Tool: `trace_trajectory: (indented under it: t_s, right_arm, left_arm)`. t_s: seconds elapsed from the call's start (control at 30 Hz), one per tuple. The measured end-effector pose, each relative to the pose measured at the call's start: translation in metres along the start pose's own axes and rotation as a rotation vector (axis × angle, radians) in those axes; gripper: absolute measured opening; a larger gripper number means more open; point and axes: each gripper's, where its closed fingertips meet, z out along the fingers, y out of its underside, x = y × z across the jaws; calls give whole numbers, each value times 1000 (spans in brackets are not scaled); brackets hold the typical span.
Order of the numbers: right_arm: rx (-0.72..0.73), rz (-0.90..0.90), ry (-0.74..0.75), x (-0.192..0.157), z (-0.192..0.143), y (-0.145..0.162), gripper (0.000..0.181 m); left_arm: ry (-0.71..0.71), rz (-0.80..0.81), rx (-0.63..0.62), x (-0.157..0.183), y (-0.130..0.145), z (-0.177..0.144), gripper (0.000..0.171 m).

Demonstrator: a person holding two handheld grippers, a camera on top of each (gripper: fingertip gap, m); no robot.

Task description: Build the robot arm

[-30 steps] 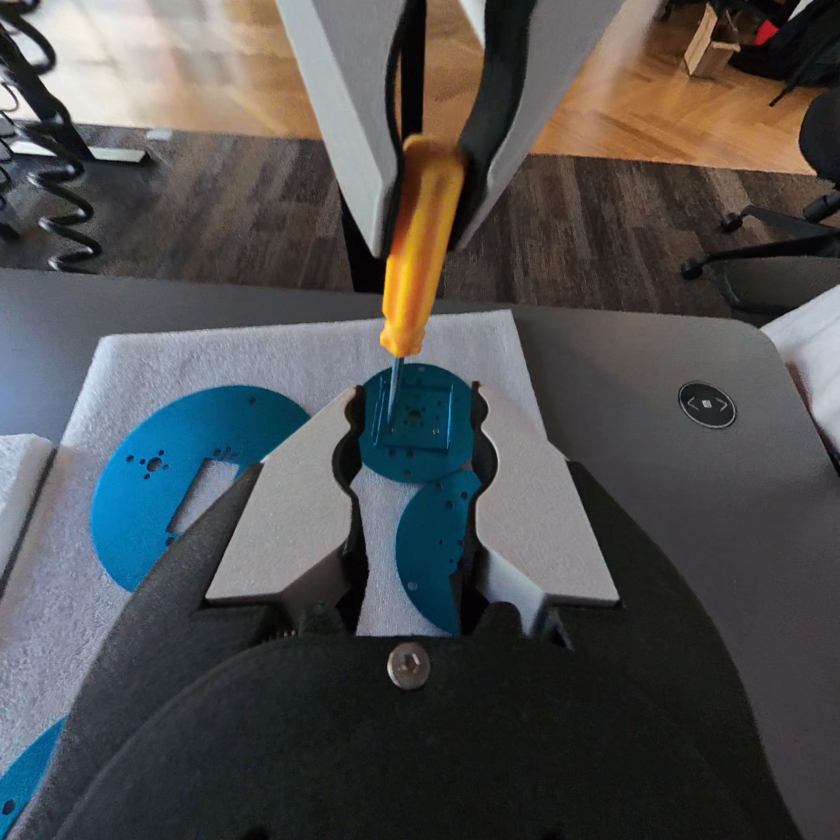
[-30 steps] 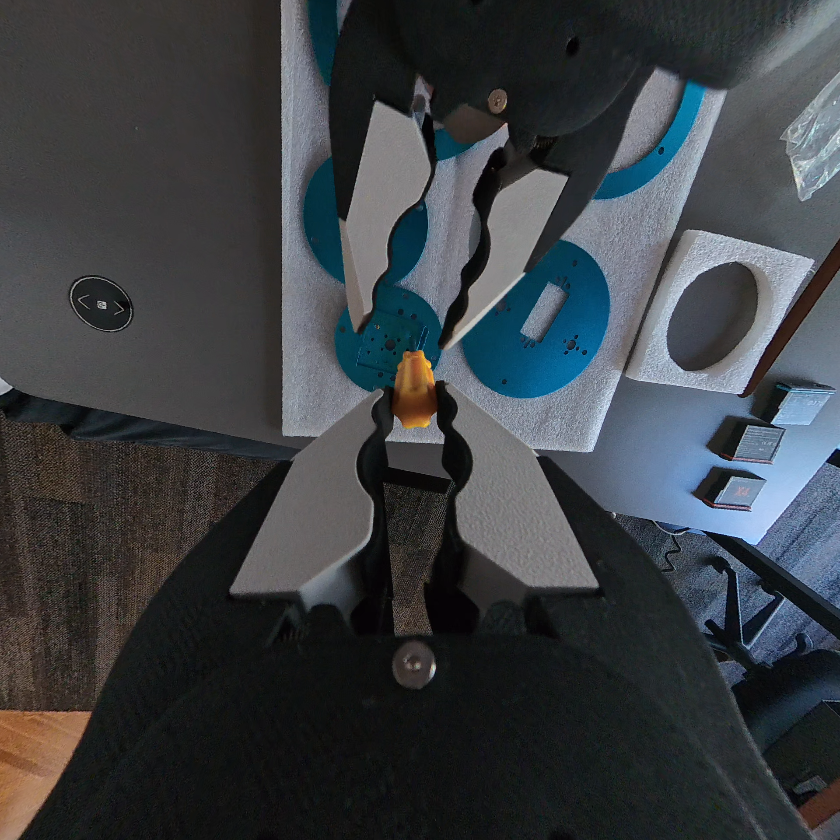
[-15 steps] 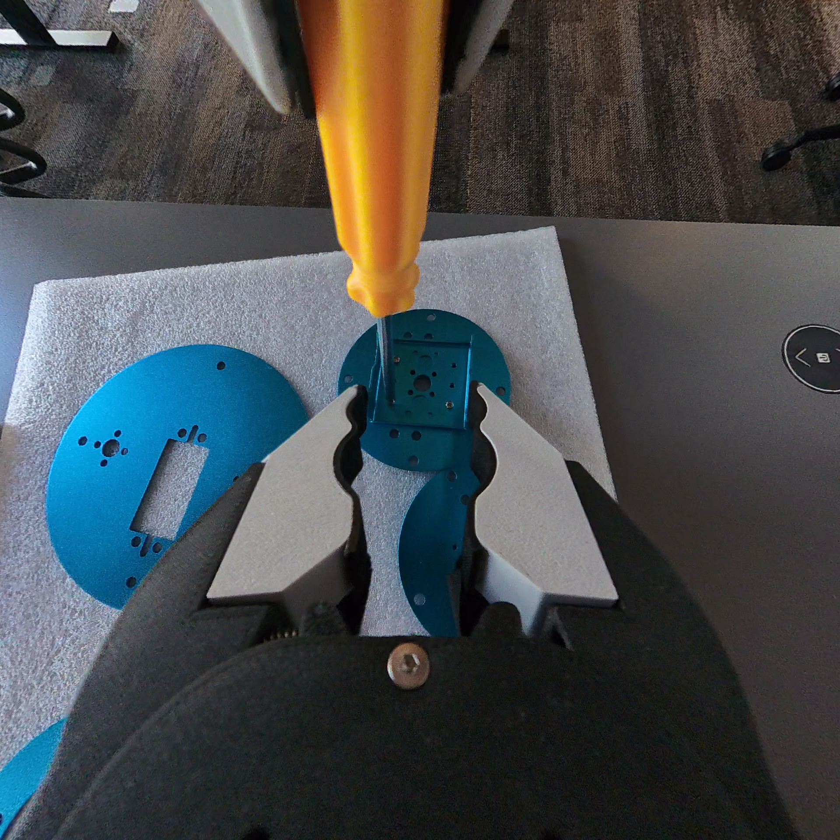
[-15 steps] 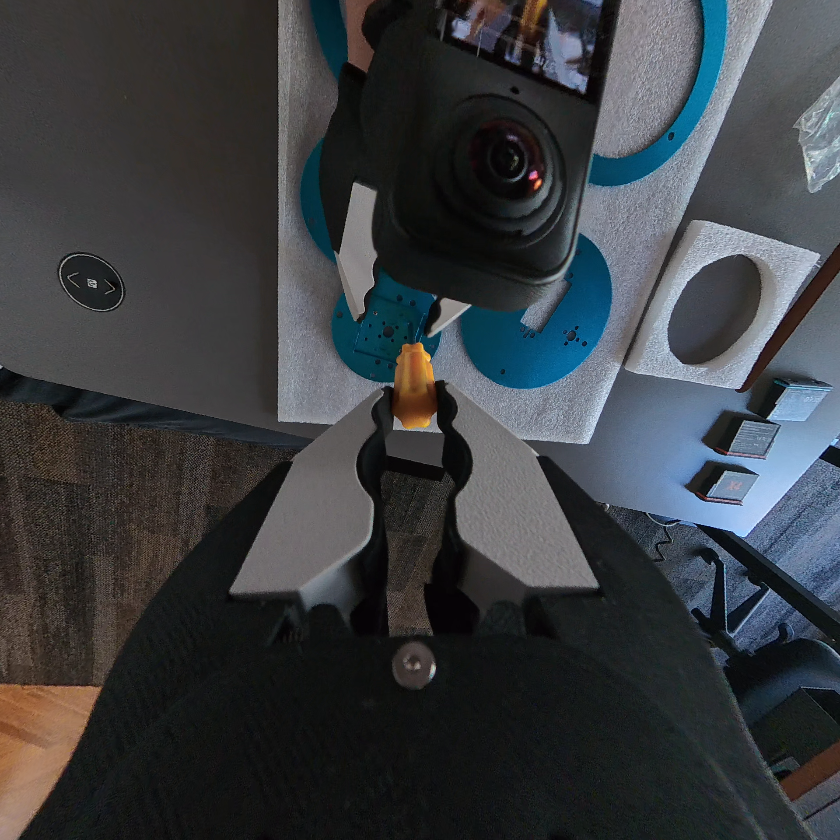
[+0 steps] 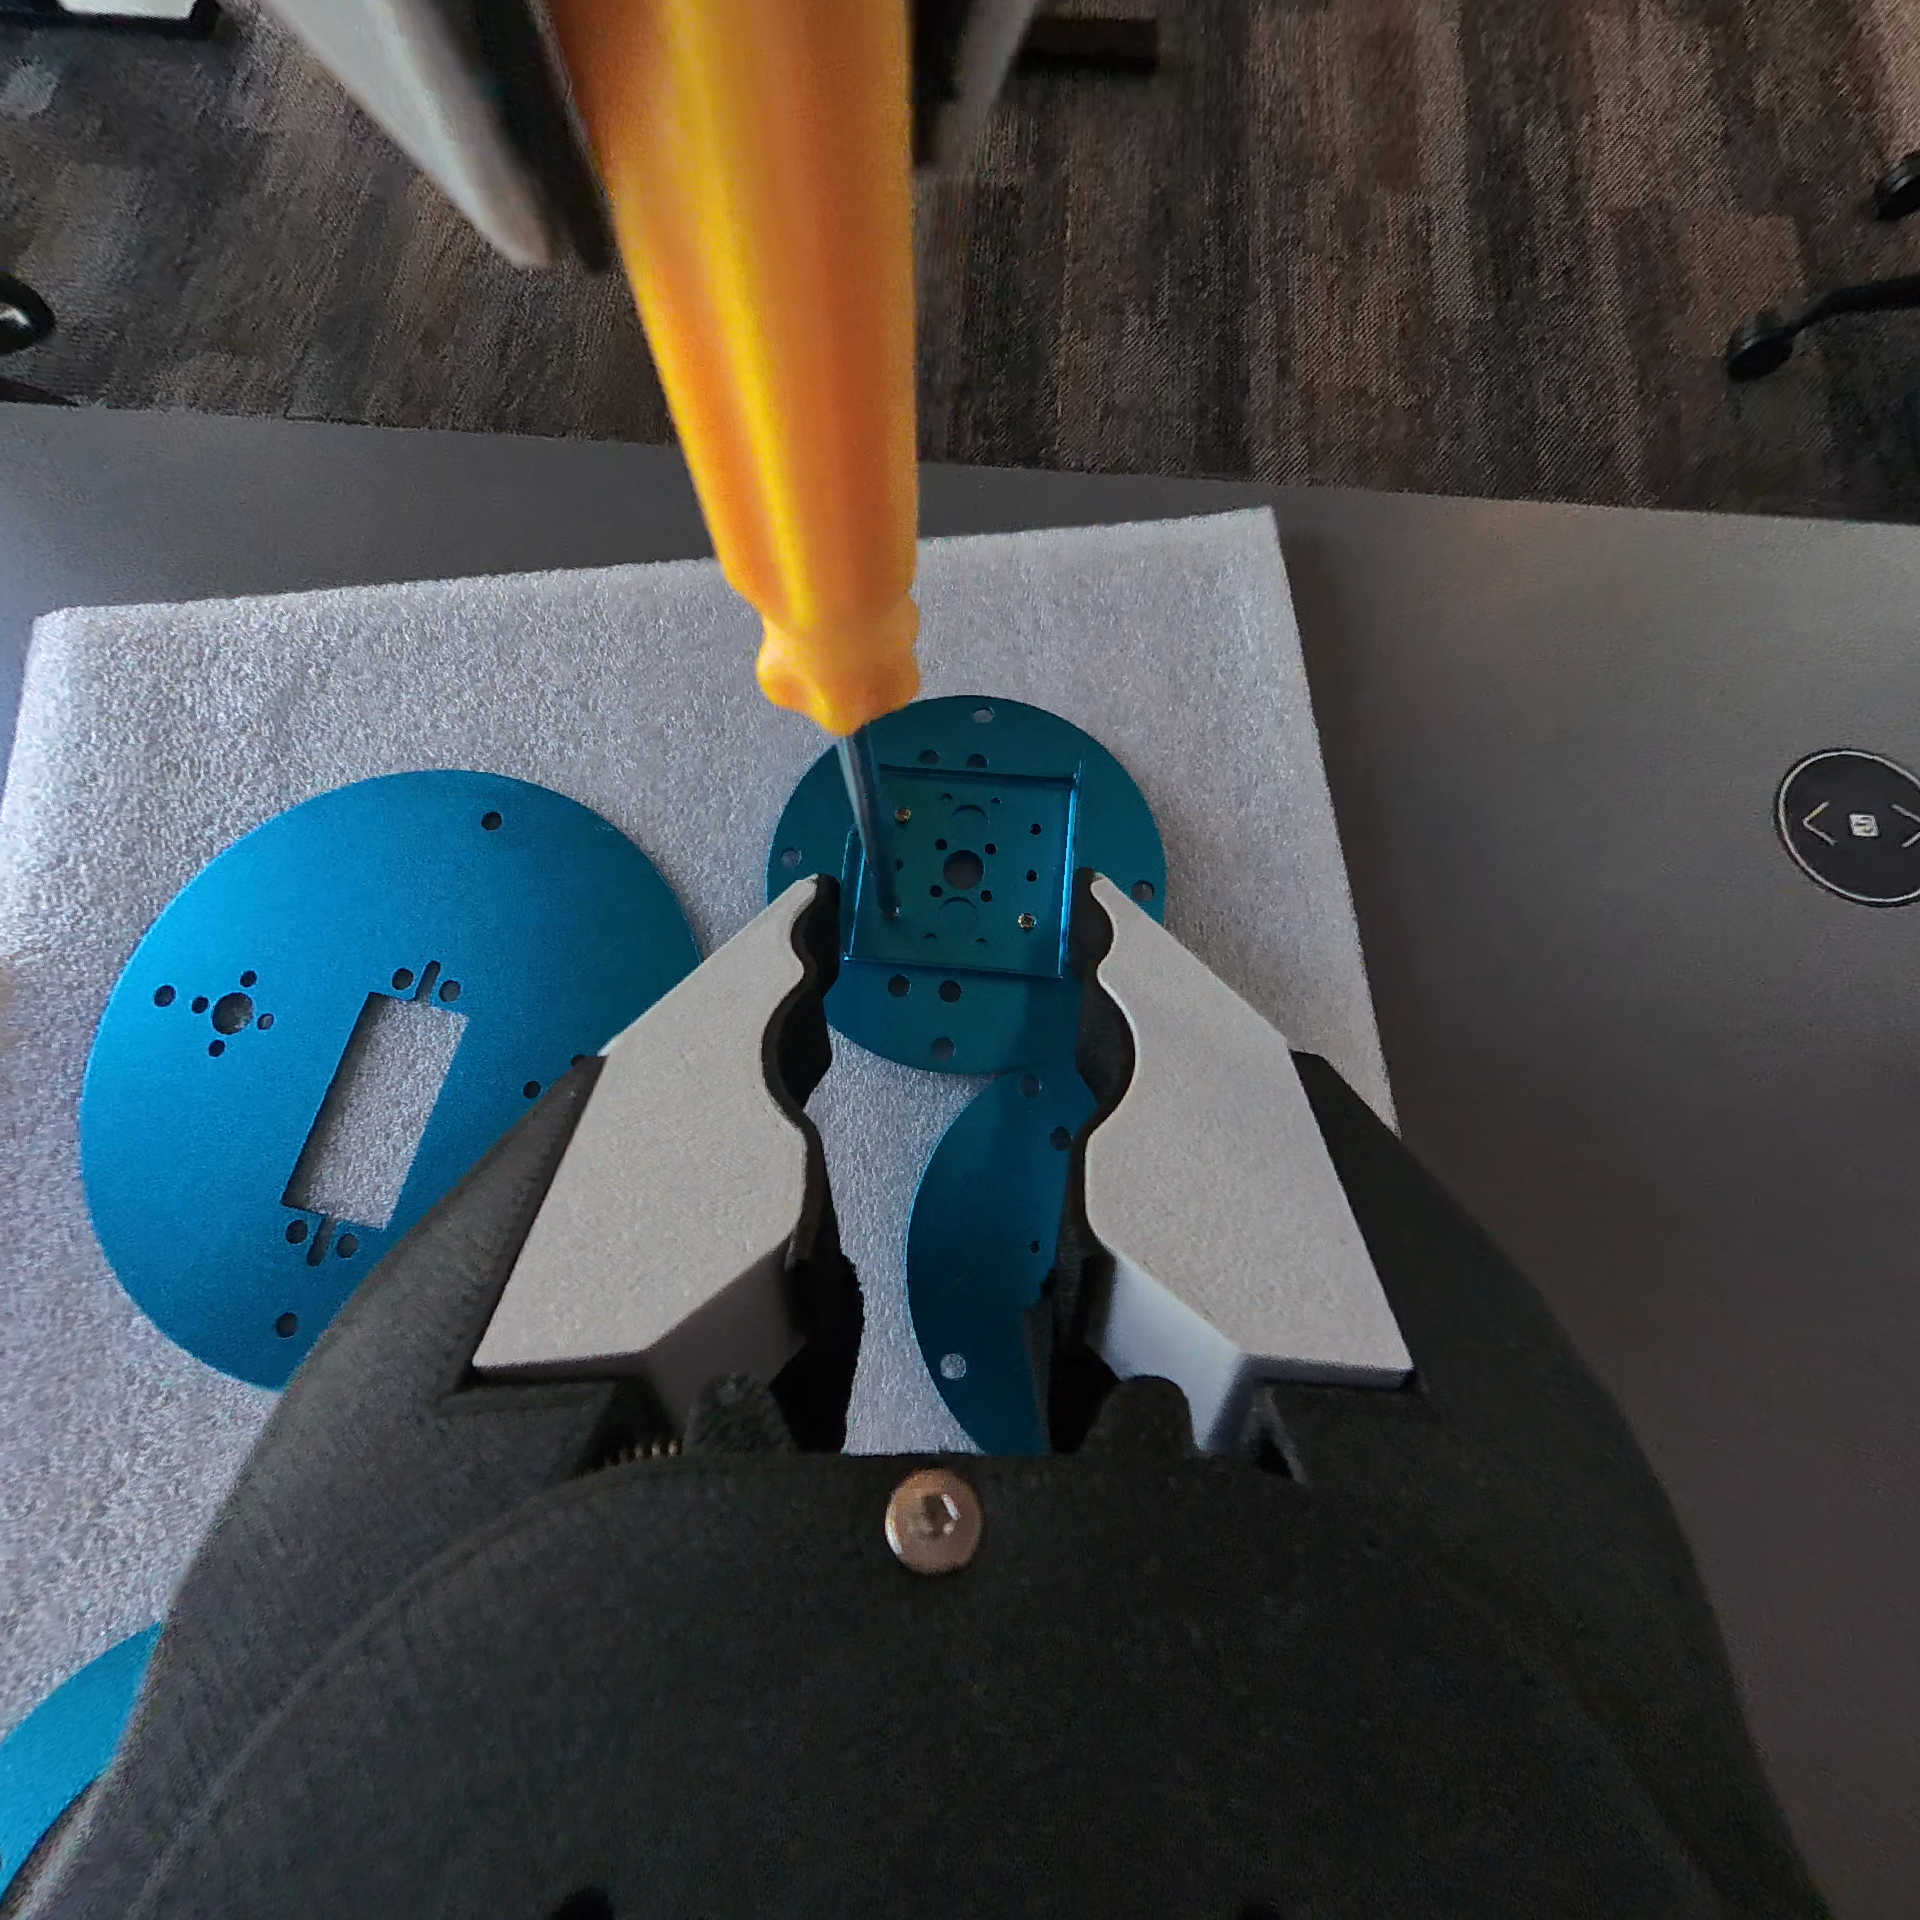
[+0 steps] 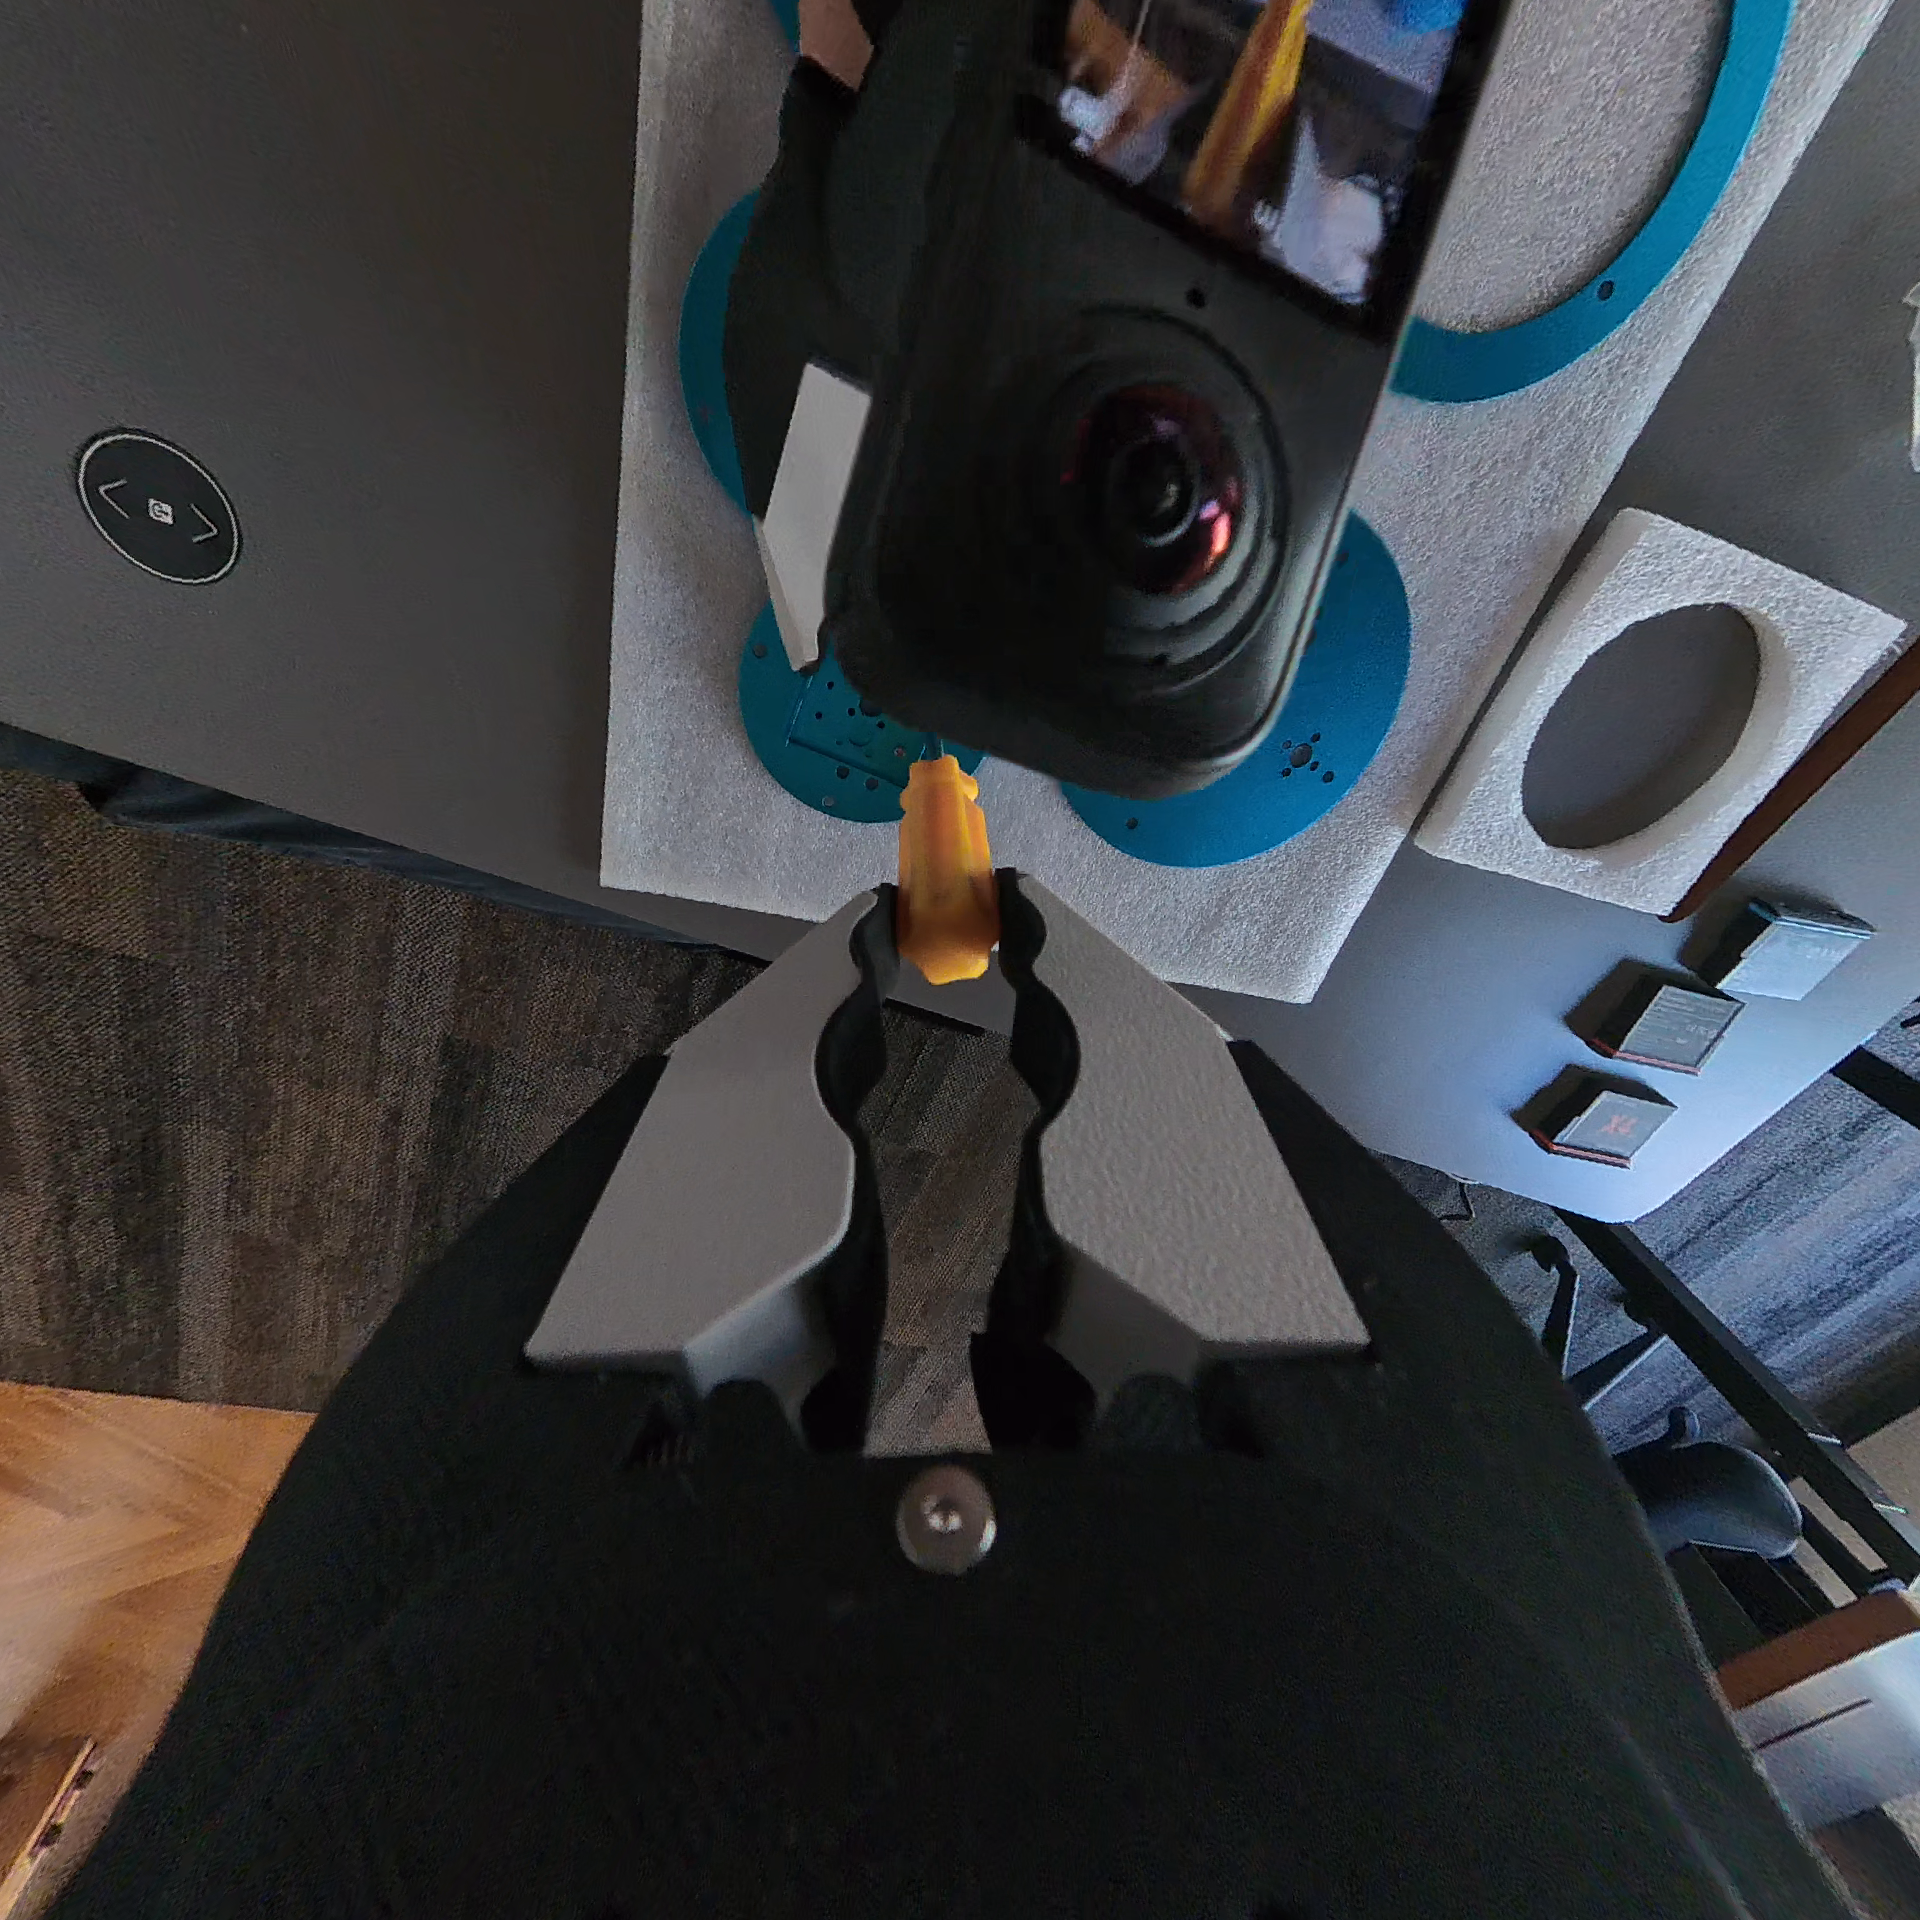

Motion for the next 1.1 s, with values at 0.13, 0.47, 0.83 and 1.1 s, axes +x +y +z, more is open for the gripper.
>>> trace_trajectory:
  t_s: [0.13,0.47,0.83,1.1]
  right_arm:
    - [-13,-5,11,-1,0,1,18]
    - [-8,-10,23,-3,0,3,18]
    - [-21,-7,28,-4,0,7,18]
    - [-21,3,26,-4,0,9,18]
  left_arm:
    - [-11,-1,-14,0,0,0,44]
    - [14,-49,120,-1,-17,-18,40]
    - [-2,9,63,1,-7,-4,39]
    - [-19,-84,123,-11,-11,-29,46]
